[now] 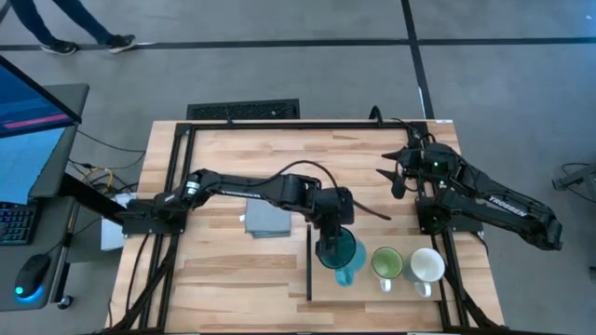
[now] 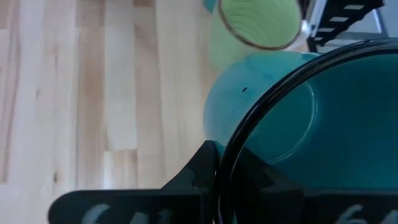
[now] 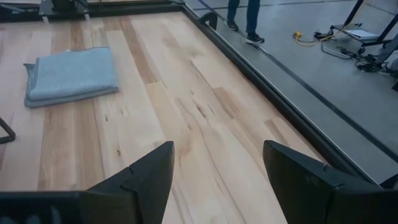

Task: Stack small to large cups/mugs on shelf
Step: Put the blue-green mug on the shelf

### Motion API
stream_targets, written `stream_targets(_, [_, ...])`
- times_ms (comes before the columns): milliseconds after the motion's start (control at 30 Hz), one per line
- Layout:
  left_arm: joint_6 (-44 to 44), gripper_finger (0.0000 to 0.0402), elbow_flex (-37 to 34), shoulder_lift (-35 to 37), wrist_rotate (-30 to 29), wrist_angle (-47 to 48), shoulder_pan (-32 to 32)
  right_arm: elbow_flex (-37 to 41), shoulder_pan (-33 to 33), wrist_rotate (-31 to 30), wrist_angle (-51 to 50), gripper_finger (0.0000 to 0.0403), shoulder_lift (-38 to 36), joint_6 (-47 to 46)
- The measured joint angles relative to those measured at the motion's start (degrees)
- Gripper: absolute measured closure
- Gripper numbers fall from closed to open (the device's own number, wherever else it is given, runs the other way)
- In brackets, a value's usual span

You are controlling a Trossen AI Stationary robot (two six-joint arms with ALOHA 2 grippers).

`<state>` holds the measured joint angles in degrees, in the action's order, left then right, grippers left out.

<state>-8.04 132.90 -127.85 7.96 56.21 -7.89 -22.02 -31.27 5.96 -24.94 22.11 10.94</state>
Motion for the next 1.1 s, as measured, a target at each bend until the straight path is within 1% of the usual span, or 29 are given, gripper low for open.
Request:
stream_targets(167, [0.3, 0.0392, 0.0, 0.0, -0.6, -0.4, -0.4, 0.0, 0.0, 0.0, -0.2, 0.0132, 0.0, 0.0])
stream_targets(333, [0.2, 0.0392, 0.0, -2.3, -1.0, -1.9, -1.1, 0.0, 0.0, 0.0, -0.5, 0.0132, 0.0, 0.0])
stream_targets(567, [-2.1, 0.0392, 0.0, -2.7, -1.2, -1.0, -1.5, 0.0, 0.1, 0.0, -0.8, 0.0132, 0.0, 0.0])
stream_targets(700, [-3.2, 0.0392, 0.0, -2.7, -2.4, 2.0, -1.6, 0.0, 0.1, 0.0, -0.8, 0.0132, 0.0, 0.0])
stream_targets(833, [-4.6, 0.0392, 0.0, -3.4, -3.1, 2.4, -1.8, 0.0, 0.1, 0.0, -0.8, 0.0132, 0.0, 0.0])
stream_targets(900, [-5.0, 0.0392, 0.0, -3.6, -3.5, 4.5, -1.8, 0.0, 0.1, 0.0, -0.8, 0.0132, 0.0, 0.0])
stream_targets(1000, [-5.4, 0.0392, 0.0, -4.9, -2.8, 3.8, -1.8, 0.0, 0.1, 0.0, -0.8, 0.0132, 0.0, 0.0])
stream_targets(1100, [-5.8, 0.0392, 0.0, -5.7, -2.5, 6.5, -1.8, 0.0, 0.1, 0.0, -0.8, 0.0132, 0.0, 0.0])
